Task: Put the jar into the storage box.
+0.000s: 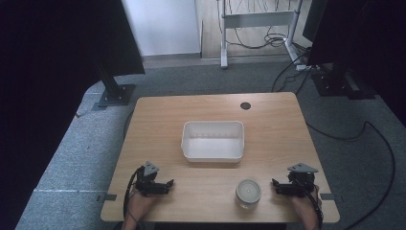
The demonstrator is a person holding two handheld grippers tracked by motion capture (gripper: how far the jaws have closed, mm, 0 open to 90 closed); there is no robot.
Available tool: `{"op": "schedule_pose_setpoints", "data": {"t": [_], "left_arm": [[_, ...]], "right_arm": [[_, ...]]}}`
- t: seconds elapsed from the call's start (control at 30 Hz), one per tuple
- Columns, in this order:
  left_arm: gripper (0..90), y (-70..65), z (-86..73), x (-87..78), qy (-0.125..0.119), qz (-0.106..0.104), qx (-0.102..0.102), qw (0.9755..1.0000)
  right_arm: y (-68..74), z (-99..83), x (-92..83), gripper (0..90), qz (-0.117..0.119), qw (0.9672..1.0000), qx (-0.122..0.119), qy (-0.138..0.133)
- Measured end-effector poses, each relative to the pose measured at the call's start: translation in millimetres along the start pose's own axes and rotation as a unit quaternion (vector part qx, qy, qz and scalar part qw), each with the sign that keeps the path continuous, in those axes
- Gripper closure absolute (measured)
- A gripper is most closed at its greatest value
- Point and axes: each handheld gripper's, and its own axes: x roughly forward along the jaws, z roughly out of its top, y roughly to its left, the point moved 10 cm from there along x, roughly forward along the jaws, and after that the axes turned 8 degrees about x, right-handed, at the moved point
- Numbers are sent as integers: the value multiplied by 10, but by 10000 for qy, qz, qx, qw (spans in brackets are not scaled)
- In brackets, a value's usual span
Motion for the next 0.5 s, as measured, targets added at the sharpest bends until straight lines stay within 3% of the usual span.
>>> {"op": "schedule_pose_setpoints", "data": {"t": [0.5], "left_arm": [[71, -43, 6, -38, -108, -49, 54, 9999]], "right_arm": [[3, -3, -5, 9, 8, 10000, -15, -11]]}}
